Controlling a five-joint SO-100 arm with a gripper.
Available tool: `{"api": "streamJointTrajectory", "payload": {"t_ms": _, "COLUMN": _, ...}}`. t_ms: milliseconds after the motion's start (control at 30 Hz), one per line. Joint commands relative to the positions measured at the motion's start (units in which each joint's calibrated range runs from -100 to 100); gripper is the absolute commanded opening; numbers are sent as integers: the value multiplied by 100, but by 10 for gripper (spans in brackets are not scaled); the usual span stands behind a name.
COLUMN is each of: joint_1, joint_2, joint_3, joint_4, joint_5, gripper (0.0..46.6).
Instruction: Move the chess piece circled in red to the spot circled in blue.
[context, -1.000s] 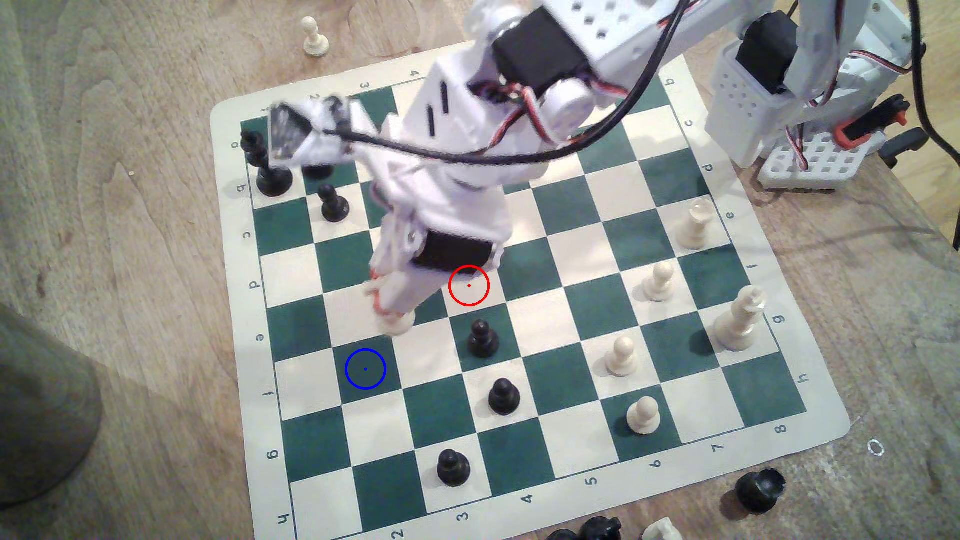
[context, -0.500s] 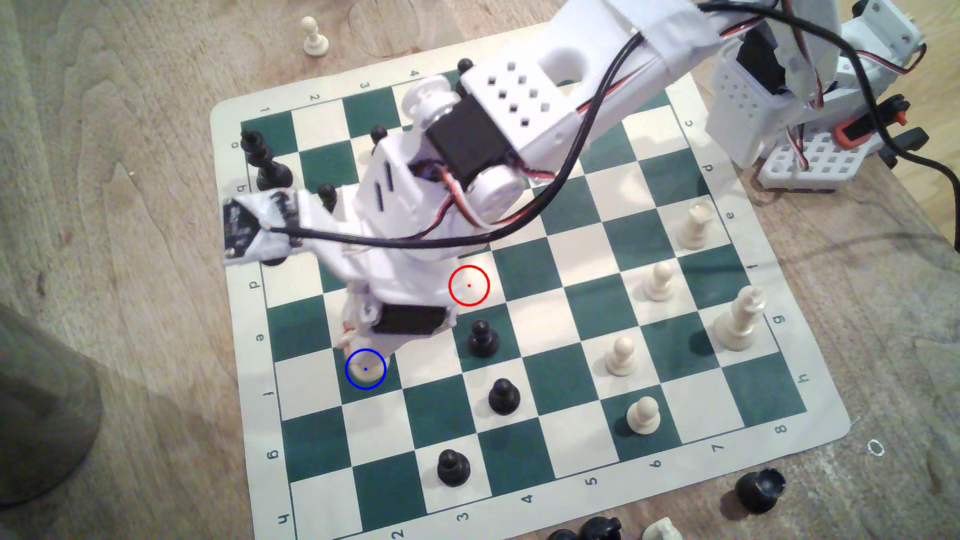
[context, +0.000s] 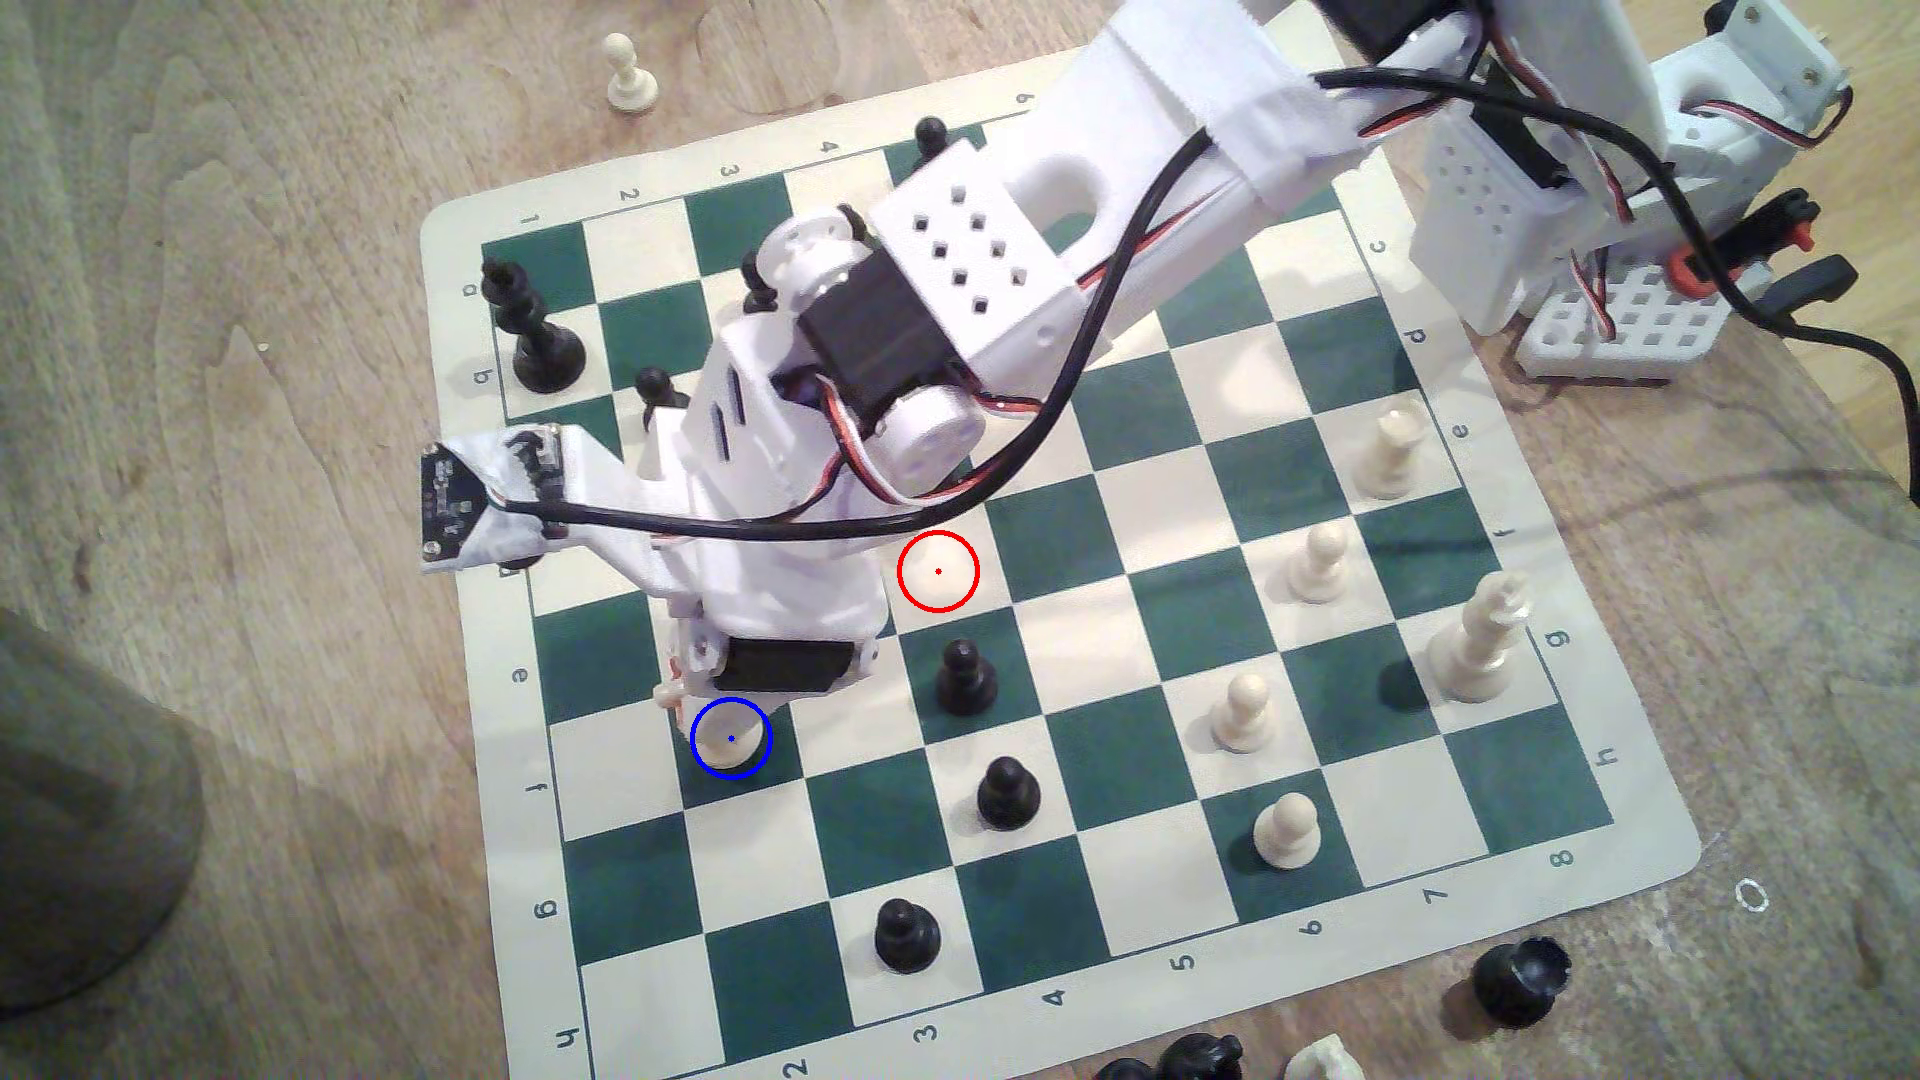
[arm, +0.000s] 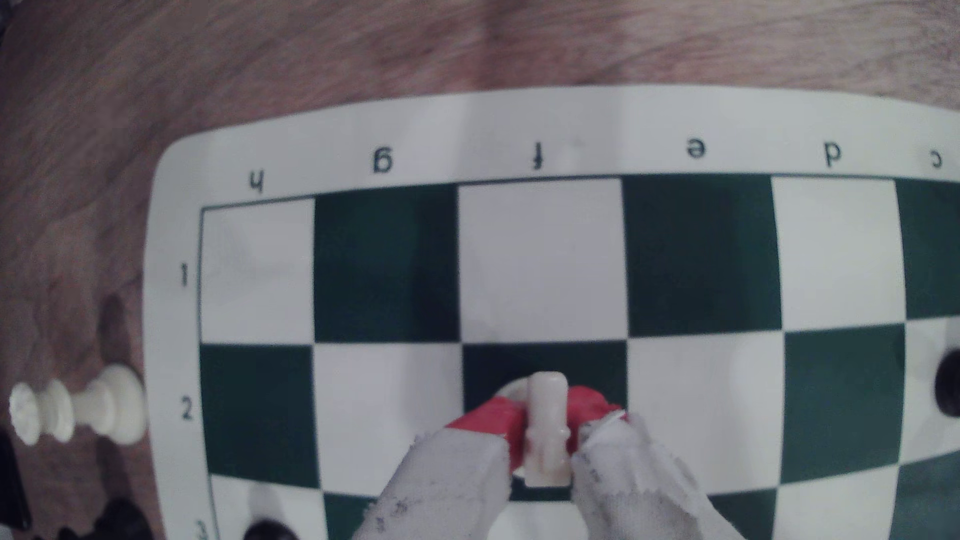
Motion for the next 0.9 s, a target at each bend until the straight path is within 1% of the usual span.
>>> {"api": "streamJointTrajectory", "payload": {"t_ms": 0, "joint_1": 103, "joint_2": -160, "joint_3": -524, "joint_4": -122, "joint_5": 34, "gripper": 2}}
{"api": "streamJointTrajectory", "payload": {"t_ms": 367, "joint_1": 80, "joint_2": -75, "joint_3": -533, "joint_4": -131, "joint_5": 34, "gripper": 5}}
{"api": "streamJointTrajectory", "payload": {"t_ms": 467, "joint_1": 56, "joint_2": -84, "joint_3": -533, "joint_4": -81, "joint_5": 10, "gripper": 83}}
{"api": "streamJointTrajectory", "payload": {"t_ms": 533, "joint_1": 49, "joint_2": -67, "joint_3": -533, "joint_4": -73, "joint_5": 5, "gripper": 106}}
{"api": "streamJointTrajectory", "payload": {"t_ms": 767, "joint_1": 33, "joint_2": -58, "joint_3": -533, "joint_4": 41, "joint_5": 15, "gripper": 110}}
{"api": "streamJointTrajectory", "payload": {"t_ms": 867, "joint_1": 2, "joint_2": -126, "joint_3": -469, "joint_4": 295, "joint_5": 34, "gripper": 127}}
